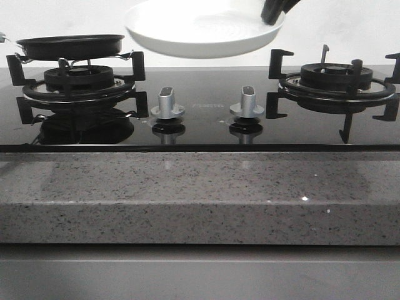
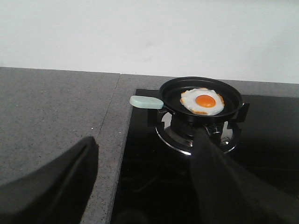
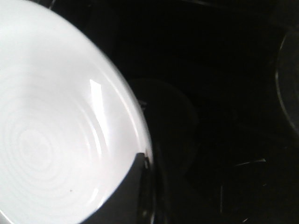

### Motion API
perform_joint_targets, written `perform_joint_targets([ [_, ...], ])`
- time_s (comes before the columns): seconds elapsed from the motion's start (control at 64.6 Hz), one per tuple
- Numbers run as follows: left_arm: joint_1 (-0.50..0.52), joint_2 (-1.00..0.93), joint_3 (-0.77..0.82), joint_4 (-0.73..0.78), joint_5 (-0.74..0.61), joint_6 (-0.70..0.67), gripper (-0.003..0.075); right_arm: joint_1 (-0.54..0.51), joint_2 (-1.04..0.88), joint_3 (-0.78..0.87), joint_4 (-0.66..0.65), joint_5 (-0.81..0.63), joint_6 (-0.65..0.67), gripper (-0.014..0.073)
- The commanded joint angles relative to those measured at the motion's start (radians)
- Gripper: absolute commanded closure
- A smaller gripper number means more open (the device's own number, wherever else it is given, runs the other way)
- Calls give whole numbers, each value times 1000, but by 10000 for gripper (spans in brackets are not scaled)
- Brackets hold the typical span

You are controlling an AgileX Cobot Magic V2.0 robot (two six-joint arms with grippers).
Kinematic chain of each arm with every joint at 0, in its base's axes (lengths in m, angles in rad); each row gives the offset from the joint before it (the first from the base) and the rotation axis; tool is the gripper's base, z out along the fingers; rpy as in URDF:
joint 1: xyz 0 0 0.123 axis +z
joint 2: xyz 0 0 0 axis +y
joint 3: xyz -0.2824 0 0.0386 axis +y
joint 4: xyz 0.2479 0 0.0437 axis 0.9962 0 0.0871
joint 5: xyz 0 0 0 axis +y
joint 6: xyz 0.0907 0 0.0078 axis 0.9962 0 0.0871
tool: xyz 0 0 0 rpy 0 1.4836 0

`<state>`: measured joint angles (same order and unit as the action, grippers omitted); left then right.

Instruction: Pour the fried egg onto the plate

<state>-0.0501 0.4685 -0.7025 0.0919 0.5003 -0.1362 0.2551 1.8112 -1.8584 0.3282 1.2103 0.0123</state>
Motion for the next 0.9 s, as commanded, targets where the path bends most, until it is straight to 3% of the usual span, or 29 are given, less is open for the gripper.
perform_joint_targets([
  [0.0, 3, 11, -33, 3, -85, -7, 282, 24, -126, 92, 34, -115, -28, 662],
  [0.325, 3, 11, -33, 3, -85, -7, 282, 42, -190, 380, 34, -313, -39, 662],
  [0.883, 3, 11, -33, 3, -85, -7, 282, 42, -158, 391, 34, -315, -39, 662],
])
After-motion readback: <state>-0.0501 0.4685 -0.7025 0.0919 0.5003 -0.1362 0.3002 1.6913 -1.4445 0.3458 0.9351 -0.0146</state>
